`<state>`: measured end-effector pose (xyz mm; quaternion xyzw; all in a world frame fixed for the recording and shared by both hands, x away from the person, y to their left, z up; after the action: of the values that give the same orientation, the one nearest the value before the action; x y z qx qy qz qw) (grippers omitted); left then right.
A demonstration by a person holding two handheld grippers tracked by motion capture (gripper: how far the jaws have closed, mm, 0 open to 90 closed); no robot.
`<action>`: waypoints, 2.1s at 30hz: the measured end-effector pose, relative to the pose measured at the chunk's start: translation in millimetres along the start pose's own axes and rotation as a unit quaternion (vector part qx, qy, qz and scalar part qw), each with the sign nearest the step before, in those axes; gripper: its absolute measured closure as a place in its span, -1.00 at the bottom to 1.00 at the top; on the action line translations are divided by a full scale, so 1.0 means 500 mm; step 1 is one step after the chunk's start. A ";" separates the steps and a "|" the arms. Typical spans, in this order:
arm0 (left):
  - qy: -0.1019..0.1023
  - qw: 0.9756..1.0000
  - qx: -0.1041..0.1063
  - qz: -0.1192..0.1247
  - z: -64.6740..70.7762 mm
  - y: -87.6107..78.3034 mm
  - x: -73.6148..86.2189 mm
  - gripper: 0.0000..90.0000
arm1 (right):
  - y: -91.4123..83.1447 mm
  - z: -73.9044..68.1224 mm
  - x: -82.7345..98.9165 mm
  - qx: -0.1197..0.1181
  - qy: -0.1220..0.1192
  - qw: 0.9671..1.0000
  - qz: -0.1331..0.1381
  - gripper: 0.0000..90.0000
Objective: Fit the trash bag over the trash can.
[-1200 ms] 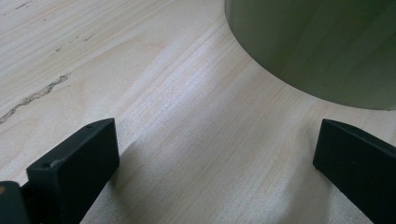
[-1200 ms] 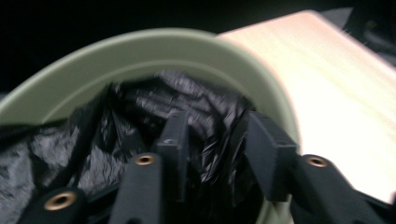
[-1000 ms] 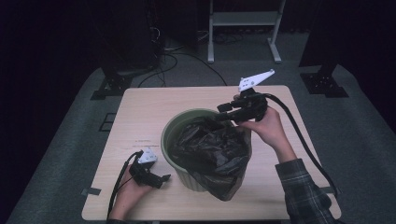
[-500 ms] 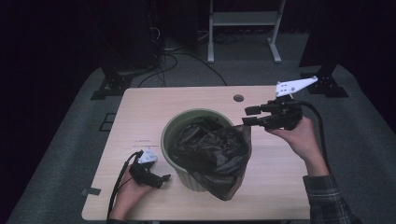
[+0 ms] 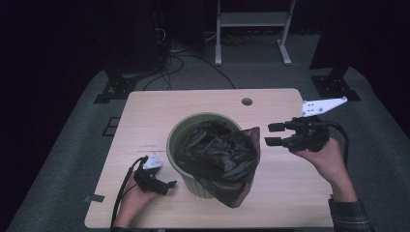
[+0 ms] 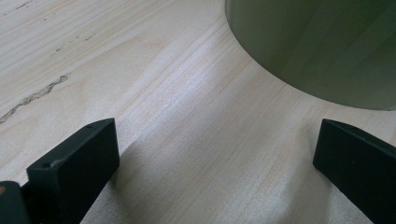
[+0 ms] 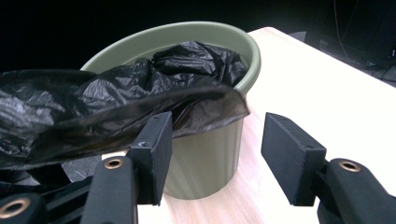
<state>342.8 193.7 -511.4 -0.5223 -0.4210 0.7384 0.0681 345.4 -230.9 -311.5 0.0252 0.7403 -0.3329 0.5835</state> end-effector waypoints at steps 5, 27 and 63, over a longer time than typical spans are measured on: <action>0.000 1.000 0.000 -0.001 0.000 0.000 0.000 -1.00 | 0.002 -0.014 0.011 -0.008 0.001 1.000 0.008 -0.13; -0.002 0.999 -0.010 0.044 -0.008 -0.047 -0.010 -1.00 | 0.160 -0.038 -0.079 -0.036 -0.022 0.999 -0.009 -0.04; 0.091 0.971 0.136 0.175 0.131 -0.253 -0.273 -0.93 | 0.251 -0.003 -0.134 -0.031 -0.003 0.999 -0.017 0.00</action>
<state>306.1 164.4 -319.8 -0.6388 -0.2108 0.7385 0.0468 418.8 -108.9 -310.3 -0.0067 0.7486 -0.3203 0.5805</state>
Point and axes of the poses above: each handheld gripper's, and its own axes: y roughly forward along the jaws, x roughly out of its underside, z roughly to its right, the point moved 4 cm from there along y, roughly forward along the jaws, and after that the axes turned 9 degrees about x, right-handed, at the moved point
